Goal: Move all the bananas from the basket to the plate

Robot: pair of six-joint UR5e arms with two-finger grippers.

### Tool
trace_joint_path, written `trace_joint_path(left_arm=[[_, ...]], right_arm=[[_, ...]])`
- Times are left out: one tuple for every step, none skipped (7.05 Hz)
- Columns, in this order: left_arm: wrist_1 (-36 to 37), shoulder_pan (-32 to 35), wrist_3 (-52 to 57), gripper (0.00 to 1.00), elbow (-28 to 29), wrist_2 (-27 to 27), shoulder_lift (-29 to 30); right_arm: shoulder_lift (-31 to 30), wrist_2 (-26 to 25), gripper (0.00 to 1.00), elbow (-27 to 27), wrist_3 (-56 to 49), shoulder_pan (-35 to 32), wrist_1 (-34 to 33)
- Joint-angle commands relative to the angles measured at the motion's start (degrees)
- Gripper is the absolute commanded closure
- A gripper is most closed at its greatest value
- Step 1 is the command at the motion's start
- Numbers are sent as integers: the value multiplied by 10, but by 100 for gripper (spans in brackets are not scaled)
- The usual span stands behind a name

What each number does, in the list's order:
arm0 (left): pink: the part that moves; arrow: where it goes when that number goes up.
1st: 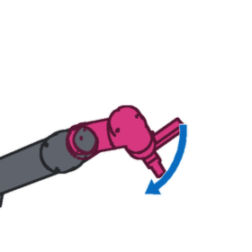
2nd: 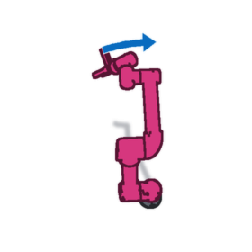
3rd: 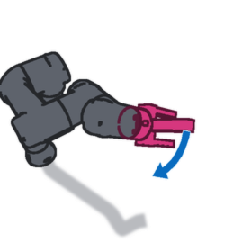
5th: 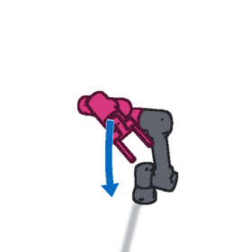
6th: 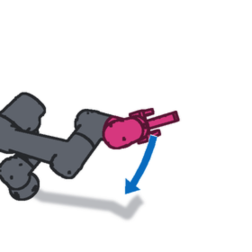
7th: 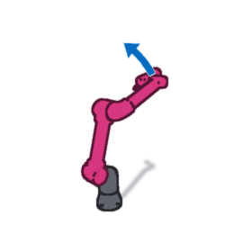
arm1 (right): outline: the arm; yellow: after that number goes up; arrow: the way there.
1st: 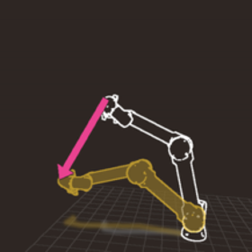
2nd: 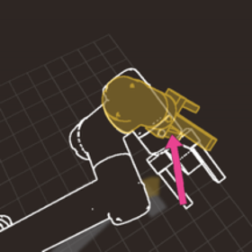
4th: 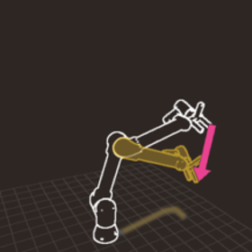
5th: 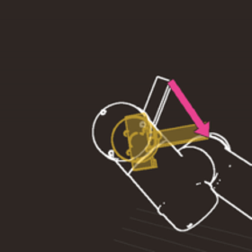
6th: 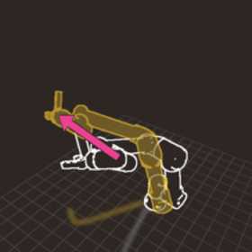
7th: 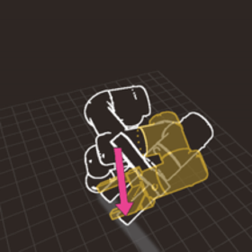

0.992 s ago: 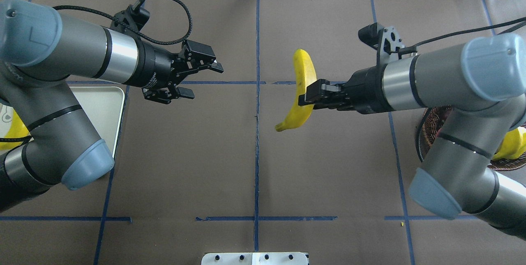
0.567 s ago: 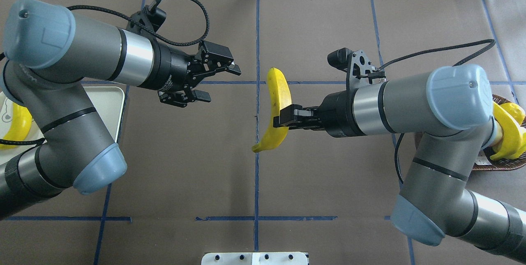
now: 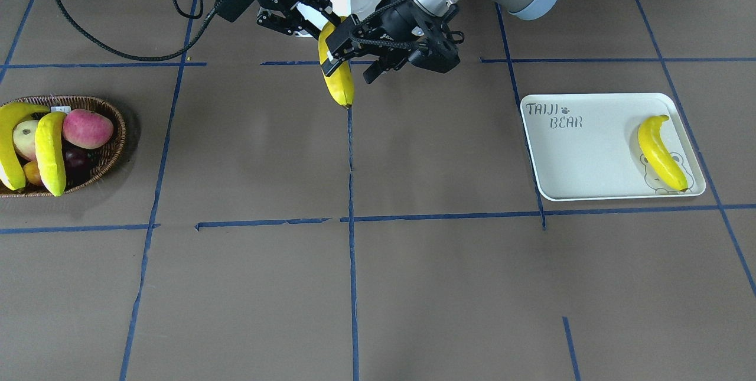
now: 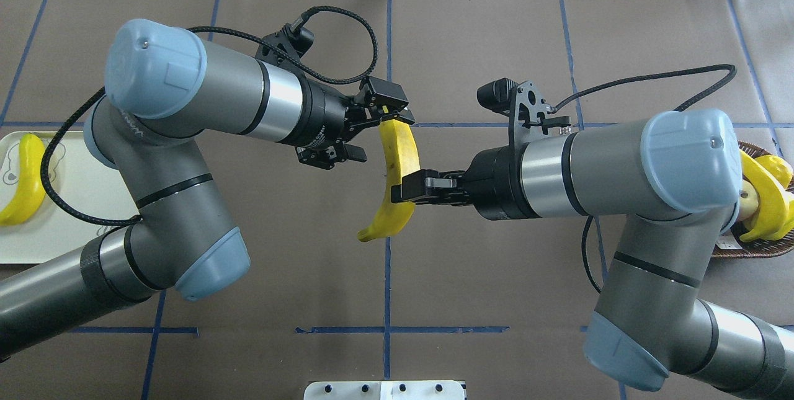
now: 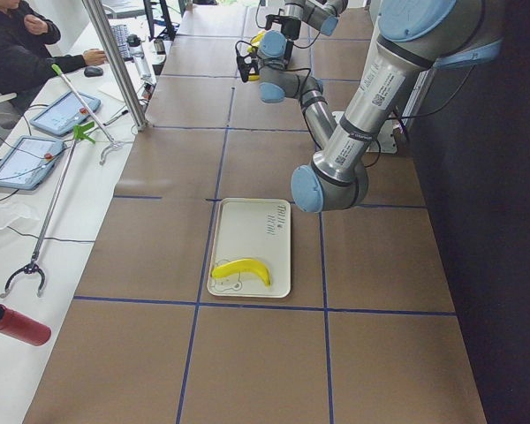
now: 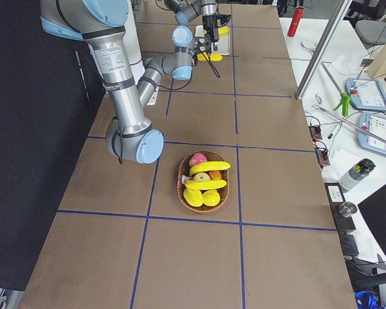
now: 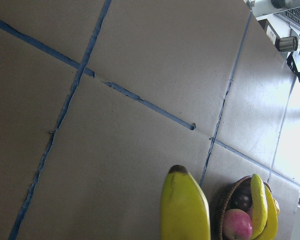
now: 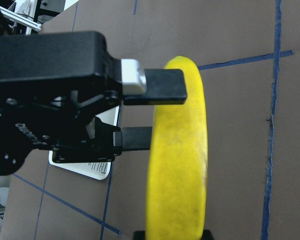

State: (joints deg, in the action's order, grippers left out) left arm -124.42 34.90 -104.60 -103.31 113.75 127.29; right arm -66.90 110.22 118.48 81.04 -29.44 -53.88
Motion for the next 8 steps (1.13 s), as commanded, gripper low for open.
trace_joint_path(left_arm=[[-5,-14,-1,11,3,-13,3],[-5,-14,0,85,1,-13,2],[-5,-14,0,100,1,-13,1],[-5,-15,-2,100,5,-19,1],[-4,-15,-1,100,5,-25,-1],[-5,-15,-1,100,5,-24,-3],[-4,-15,0,100,5,-24,-3],[-1,-14,3,100,5,-25,-4]], right_arm=[[0,-1,99,2,0,3,0],[0,-2,99,1,0,5,0],[0,-1,90,1,0,6,0],[-2,-3,4,-5,-3,17,-1],[-2,-28,0,-5,-4,33,-1],[-1,-34,0,0,-3,35,-1],[-1,-34,0,3,-3,33,0],[-2,-33,0,5,-2,32,-1]])
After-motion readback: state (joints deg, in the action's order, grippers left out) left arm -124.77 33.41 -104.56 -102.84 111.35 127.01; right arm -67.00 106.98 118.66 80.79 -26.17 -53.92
